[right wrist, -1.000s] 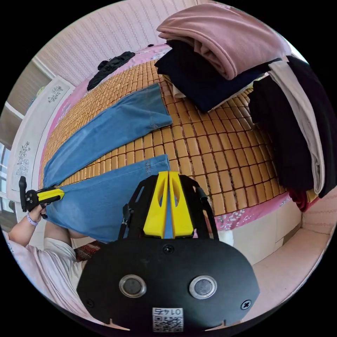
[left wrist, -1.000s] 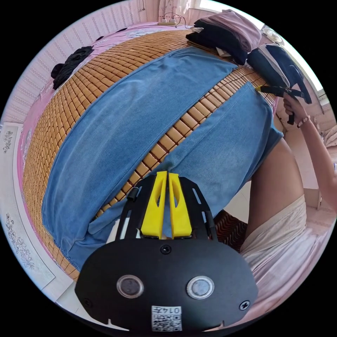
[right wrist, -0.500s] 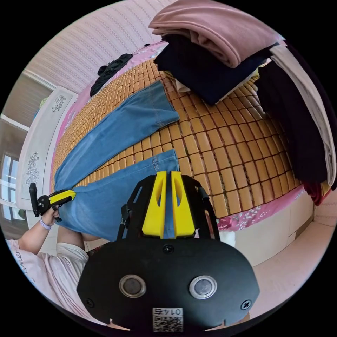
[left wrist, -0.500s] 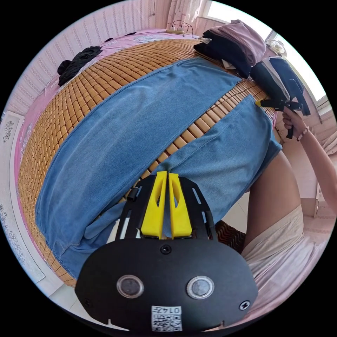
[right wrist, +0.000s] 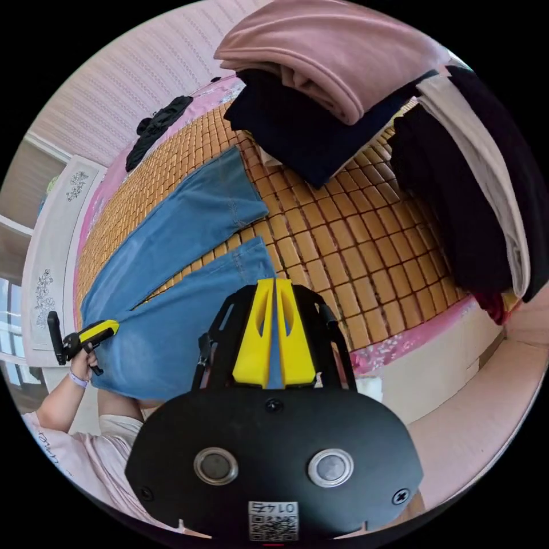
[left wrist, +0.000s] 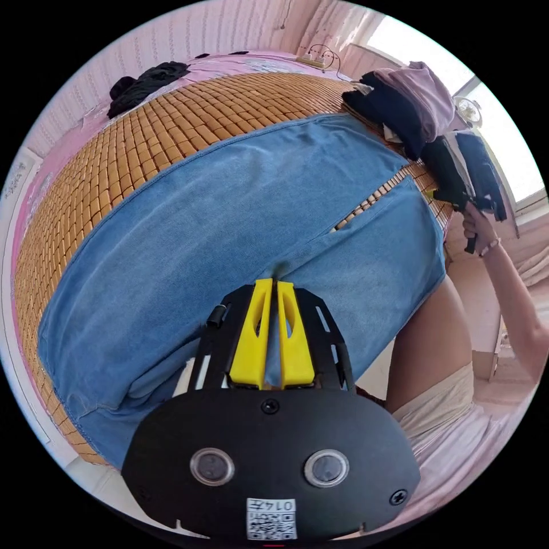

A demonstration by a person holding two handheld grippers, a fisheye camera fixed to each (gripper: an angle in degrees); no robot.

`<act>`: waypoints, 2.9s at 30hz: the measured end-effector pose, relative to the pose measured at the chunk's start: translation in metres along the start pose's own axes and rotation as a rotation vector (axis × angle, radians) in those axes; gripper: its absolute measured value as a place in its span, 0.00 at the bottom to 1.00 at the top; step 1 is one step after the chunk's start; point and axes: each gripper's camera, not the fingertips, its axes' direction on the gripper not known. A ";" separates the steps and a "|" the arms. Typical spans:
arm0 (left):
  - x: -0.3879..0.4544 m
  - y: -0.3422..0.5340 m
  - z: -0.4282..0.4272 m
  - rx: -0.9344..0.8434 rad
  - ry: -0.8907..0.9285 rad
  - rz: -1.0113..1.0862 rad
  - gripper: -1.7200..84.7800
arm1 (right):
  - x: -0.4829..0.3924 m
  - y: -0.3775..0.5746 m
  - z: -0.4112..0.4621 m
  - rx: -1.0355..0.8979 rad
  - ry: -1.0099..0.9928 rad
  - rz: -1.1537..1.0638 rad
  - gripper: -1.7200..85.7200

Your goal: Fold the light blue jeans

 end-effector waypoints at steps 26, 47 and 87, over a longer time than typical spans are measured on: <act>-0.281 0.515 -0.227 0.652 0.233 -1.392 0.16 | 0.055 0.125 -0.031 -0.034 -0.326 0.519 0.04; -0.246 0.561 -0.322 0.571 0.092 -1.123 0.01 | -0.003 0.171 -0.056 -0.002 -0.238 0.303 0.03; -0.162 0.200 -0.183 -0.075 -0.460 -0.519 0.01 | -0.184 0.013 0.199 -0.210 0.264 -0.258 0.03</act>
